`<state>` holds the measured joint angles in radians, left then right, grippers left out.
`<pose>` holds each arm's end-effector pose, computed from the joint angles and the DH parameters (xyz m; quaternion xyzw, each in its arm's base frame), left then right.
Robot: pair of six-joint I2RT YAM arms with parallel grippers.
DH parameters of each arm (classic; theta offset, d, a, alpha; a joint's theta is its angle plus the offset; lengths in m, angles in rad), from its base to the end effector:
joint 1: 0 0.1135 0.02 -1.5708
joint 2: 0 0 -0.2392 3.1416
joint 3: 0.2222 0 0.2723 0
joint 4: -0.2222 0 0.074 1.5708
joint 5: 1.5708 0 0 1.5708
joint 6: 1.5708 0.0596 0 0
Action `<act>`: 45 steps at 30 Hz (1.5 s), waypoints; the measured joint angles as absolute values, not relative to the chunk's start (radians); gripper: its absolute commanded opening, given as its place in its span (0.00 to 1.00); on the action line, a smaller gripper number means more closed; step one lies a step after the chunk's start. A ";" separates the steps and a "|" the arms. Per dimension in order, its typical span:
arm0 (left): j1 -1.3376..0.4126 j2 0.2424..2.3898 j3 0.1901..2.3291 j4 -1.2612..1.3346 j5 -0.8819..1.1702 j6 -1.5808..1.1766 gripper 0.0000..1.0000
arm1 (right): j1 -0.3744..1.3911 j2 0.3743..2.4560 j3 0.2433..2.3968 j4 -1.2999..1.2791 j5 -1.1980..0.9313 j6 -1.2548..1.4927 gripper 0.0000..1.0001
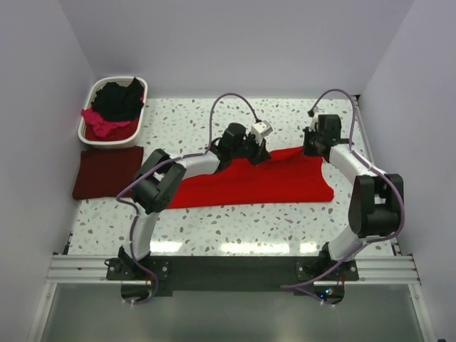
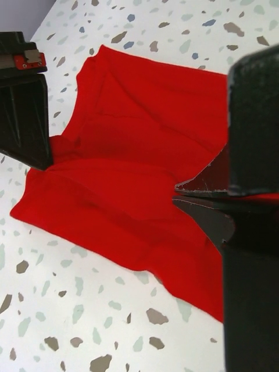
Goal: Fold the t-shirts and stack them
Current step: Fold the tshirt
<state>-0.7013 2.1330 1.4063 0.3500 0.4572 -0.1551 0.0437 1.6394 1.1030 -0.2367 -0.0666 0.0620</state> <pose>0.3684 -0.3456 0.1374 0.3399 0.7413 -0.3979 0.4203 0.3903 0.0210 0.1748 -0.0045 0.9211 0.0511 0.3860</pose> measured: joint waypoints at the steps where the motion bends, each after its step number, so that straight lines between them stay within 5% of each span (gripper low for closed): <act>1: -0.703 2.127 1.398 0.350 0.463 -0.159 0.00 | 0.044 1.632 1.085 -0.237 -0.066 0.068 0.05; 16: -0.759 2.086 1.285 0.316 0.475 -0.192 0.00 | 0.044 1.489 0.899 -0.239 -0.060 0.142 0.10; 19: -0.774 2.073 1.269 0.308 0.472 -0.197 0.00 | 0.044 1.472 0.869 -0.239 -0.057 0.168 0.23; 23: -0.788 2.034 1.220 0.305 0.470 -0.218 0.28 | 0.044 1.429 0.813 -0.241 -0.048 0.199 0.41; 26: -0.793 2.003 1.193 0.293 0.467 -0.243 0.37 | 0.044 1.375 0.792 -0.260 -0.042 0.226 0.54; 36: -0.801 1.847 1.131 0.237 0.394 -0.344 0.66 | 0.044 1.284 0.830 -0.270 -0.068 0.334 0.47; 39: -0.759 1.781 1.122 0.192 0.319 -0.368 0.70 | 0.044 1.301 0.825 -0.278 -0.067 0.382 0.49; 43: -0.663 1.744 1.120 0.128 0.215 -0.373 0.70 | 0.044 1.303 0.782 -0.274 -0.072 0.461 0.74; 45: -0.614 1.752 1.120 0.073 0.161 -0.375 0.67 | 0.044 1.305 0.753 -0.269 -0.081 0.506 0.78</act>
